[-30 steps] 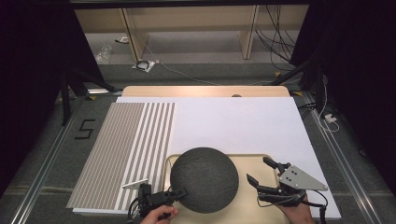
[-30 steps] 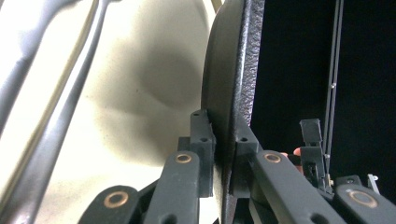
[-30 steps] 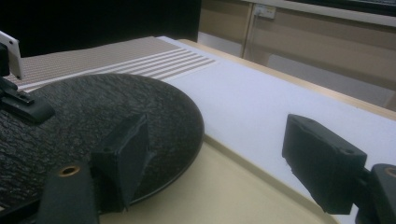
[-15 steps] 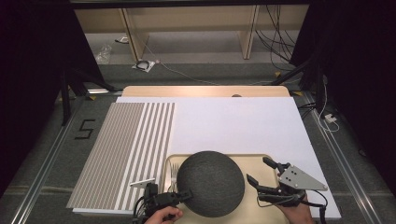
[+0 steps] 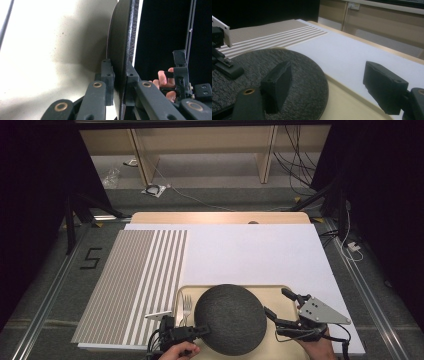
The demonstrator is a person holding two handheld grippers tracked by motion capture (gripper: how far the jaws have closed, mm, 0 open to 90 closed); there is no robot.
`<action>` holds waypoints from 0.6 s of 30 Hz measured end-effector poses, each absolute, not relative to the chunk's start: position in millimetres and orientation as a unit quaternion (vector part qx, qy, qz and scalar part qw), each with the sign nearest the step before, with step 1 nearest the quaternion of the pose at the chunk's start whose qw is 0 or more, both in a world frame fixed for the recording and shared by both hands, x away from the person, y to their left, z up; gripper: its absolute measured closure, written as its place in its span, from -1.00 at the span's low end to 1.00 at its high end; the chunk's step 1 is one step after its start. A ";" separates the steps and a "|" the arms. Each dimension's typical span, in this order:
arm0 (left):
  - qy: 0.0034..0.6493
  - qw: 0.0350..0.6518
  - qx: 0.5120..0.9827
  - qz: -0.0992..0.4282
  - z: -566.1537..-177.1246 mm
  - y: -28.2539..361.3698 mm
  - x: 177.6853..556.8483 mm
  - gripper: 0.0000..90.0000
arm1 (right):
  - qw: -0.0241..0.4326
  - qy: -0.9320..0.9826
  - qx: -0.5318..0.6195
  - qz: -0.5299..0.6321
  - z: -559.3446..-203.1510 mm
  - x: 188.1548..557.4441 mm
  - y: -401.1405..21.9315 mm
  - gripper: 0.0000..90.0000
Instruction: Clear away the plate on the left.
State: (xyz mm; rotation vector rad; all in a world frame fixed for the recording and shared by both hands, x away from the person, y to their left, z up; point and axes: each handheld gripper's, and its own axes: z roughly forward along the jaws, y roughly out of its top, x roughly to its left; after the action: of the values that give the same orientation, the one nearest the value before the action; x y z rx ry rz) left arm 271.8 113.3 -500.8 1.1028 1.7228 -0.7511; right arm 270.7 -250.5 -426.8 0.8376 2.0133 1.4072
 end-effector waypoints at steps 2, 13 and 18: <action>0.699 0.461 0.453 -0.306 -501.3 112.0 271.9 0.83 | 0.271 0.747 0.309 0.523 -426.8 270.8 -250.5 -0.46; 0.698 0.446 0.462 -0.316 -504.4 103.9 268.7 0.81 | 0.270 0.747 0.310 0.522 -426.7 270.6 -250.3 -0.46; 0.695 0.446 0.465 -0.318 -504.2 101.3 267.7 0.81 | 0.270 0.746 0.310 0.523 -426.9 270.7 -250.1 -0.46</action>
State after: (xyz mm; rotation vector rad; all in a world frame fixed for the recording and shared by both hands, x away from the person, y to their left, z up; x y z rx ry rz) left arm 267.7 101.3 -504.2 1.1531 1.7229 -0.7869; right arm 270.7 -250.1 -426.9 0.8343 2.0112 1.4106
